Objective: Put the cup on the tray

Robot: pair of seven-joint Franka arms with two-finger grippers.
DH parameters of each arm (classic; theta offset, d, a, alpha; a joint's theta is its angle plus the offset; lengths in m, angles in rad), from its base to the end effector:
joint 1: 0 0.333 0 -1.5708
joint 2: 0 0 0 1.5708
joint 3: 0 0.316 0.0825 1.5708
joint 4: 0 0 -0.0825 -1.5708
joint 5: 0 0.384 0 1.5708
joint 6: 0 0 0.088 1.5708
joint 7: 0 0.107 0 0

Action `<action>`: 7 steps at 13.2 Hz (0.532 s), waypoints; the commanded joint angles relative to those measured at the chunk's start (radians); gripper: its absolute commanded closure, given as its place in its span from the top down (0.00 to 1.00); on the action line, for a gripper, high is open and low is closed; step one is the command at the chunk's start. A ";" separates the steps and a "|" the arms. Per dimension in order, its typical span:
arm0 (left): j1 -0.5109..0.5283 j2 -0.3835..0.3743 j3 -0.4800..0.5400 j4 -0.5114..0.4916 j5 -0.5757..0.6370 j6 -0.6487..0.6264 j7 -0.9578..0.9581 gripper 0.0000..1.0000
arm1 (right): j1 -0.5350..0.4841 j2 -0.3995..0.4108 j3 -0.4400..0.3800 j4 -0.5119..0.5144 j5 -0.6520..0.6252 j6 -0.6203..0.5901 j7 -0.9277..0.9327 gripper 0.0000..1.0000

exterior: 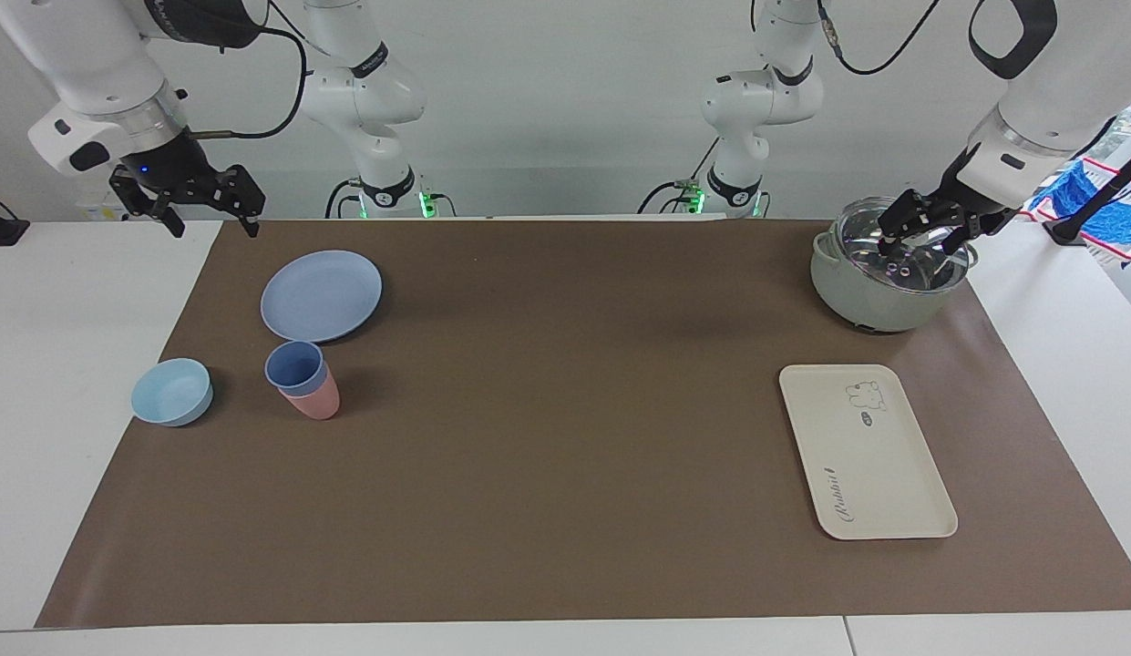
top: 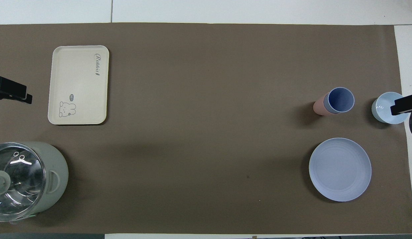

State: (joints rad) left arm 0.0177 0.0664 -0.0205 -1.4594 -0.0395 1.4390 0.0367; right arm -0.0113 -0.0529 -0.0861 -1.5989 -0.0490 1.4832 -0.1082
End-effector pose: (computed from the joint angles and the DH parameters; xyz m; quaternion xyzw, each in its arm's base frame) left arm 0.5616 -0.0058 0.6284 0.9986 -0.0215 -0.0430 0.0211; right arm 0.5255 -0.0583 0.6326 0.9992 0.0042 -0.0336 0.0188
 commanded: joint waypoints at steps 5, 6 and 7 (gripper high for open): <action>0.001 -0.010 -0.001 -0.015 0.016 0.014 -0.006 1.00 | -0.007 -0.013 0.009 -0.022 0.018 -0.007 0.010 1.00; 0.001 -0.010 -0.001 -0.015 0.016 0.014 -0.006 1.00 | -0.007 -0.012 0.011 -0.023 0.018 -0.003 0.010 1.00; 0.001 -0.010 -0.001 -0.015 0.016 0.014 -0.006 1.00 | -0.007 -0.010 0.012 -0.021 0.020 0.002 0.010 1.00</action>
State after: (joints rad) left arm 0.0177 0.0664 -0.0205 -1.4594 -0.0395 1.4390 0.0367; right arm -0.0111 -0.0528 -0.0816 -1.6032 -0.0489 1.4828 -0.1082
